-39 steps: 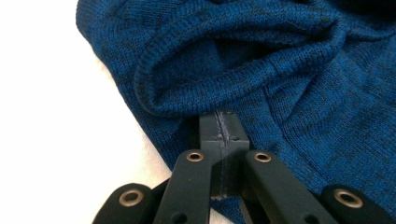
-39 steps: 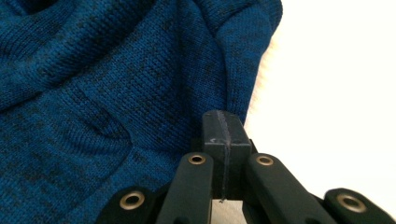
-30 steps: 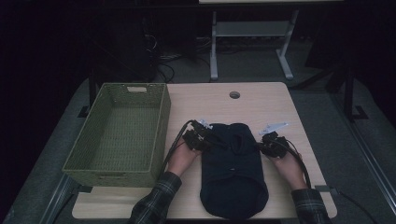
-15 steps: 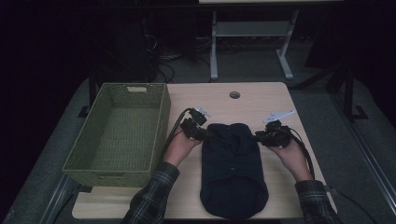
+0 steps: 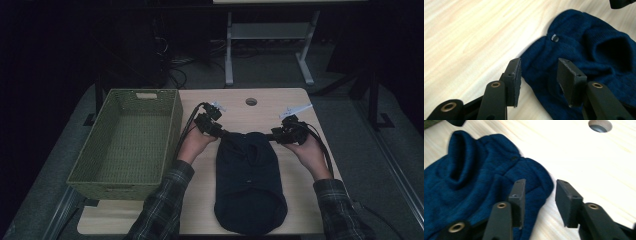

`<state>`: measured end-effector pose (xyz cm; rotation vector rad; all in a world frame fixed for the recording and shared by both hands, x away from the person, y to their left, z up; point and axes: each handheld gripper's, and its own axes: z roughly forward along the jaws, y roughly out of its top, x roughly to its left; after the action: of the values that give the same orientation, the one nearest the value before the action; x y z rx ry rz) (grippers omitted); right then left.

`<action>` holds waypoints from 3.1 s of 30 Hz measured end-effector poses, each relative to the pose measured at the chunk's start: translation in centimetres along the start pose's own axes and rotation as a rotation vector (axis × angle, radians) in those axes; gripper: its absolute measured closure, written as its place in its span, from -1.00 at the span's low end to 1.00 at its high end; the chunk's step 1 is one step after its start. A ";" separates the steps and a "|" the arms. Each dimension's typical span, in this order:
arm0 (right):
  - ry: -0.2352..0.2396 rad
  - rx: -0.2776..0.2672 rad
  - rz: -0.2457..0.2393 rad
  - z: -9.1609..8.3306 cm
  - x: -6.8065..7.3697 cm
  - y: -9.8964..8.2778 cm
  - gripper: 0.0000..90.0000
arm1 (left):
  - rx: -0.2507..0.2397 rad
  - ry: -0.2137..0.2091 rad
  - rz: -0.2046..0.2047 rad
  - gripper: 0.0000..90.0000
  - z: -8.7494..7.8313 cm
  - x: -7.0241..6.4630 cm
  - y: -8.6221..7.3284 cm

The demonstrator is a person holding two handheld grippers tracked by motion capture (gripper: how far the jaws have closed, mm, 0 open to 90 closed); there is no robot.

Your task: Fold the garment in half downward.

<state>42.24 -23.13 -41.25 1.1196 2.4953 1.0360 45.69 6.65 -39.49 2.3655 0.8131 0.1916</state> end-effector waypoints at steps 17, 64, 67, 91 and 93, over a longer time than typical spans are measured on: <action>0.012 0.014 0.025 3.4 -1.8 1.1 0.23 | 0.066 -0.007 -0.030 0.08 4.2 2.0 -0.3; 0.000 0.078 0.005 4.7 -1.2 1.3 0.87 | 0.008 -0.033 -0.034 0.81 3.5 1.8 -0.6; 0.001 0.046 0.015 3.7 -1.3 1.6 0.88 | -0.013 -0.025 -0.021 0.81 2.5 1.6 0.1; -0.108 -0.150 -0.085 -3.9 0.1 8.3 0.88 | -0.195 0.129 0.095 0.81 -6.3 -0.2 4.7; -0.103 -0.137 -0.083 -3.9 0.3 8.0 0.88 | -0.197 0.105 0.089 0.81 -6.3 -0.5 4.3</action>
<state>44.86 -21.24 -32.92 0.9947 2.3314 1.0803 45.49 6.93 -31.85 2.2218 0.7035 0.4174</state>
